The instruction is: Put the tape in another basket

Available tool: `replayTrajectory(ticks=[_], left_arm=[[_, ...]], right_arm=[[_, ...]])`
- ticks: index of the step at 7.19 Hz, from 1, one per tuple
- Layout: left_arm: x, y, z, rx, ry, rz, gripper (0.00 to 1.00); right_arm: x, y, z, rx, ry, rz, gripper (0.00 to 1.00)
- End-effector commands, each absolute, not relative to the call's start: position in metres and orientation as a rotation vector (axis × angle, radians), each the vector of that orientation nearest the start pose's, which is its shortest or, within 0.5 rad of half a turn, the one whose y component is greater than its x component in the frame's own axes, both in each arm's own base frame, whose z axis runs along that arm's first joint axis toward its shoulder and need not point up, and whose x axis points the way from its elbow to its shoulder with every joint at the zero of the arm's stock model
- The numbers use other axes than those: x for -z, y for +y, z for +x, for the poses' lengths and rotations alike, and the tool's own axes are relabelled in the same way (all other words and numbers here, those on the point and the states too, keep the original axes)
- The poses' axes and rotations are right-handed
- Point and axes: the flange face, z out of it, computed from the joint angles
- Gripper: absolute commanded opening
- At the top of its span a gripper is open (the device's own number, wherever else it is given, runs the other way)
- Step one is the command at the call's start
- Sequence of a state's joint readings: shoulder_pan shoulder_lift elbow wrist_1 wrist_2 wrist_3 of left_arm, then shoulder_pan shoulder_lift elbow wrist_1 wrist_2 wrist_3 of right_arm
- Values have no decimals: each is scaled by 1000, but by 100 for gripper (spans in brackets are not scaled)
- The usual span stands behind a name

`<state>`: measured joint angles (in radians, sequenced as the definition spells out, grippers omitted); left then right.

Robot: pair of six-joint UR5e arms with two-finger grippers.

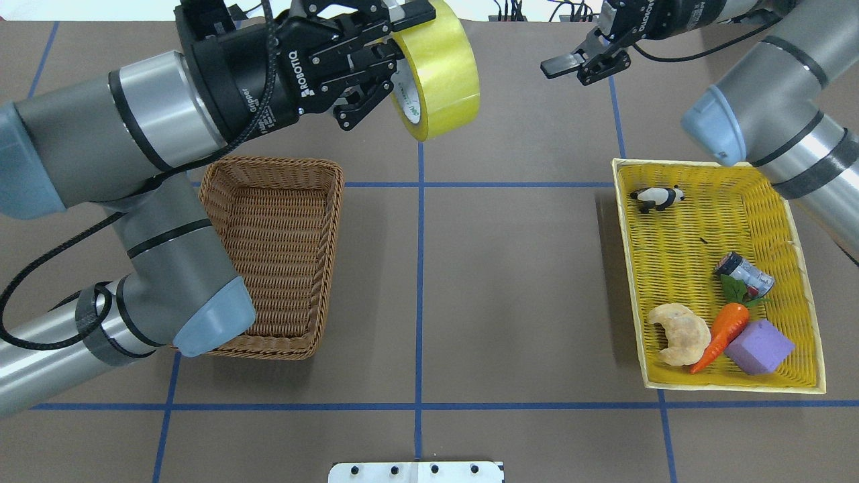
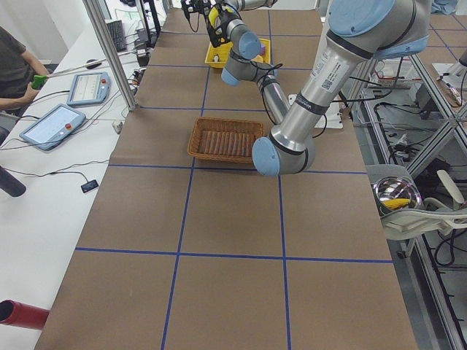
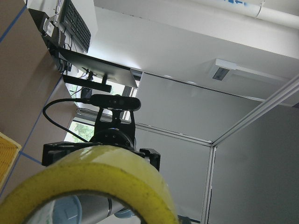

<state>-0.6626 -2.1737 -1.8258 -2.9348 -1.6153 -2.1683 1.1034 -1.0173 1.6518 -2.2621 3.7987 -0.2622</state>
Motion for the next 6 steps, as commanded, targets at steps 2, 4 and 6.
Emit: replayTrajectory(ticks=[2,4,6], left_arm=[[-116,-424,335,637,1882,275,0],[-131,-418,328,627,1617,342,0],[-146,-414,322,657,1415,330,0]], right_arm=[[-276,-600,-169,310,-2064,-119,100],[-290,-608,-129,286,-1970,-44,100],[-310,-611,-99,253,-1881,-12,100]])
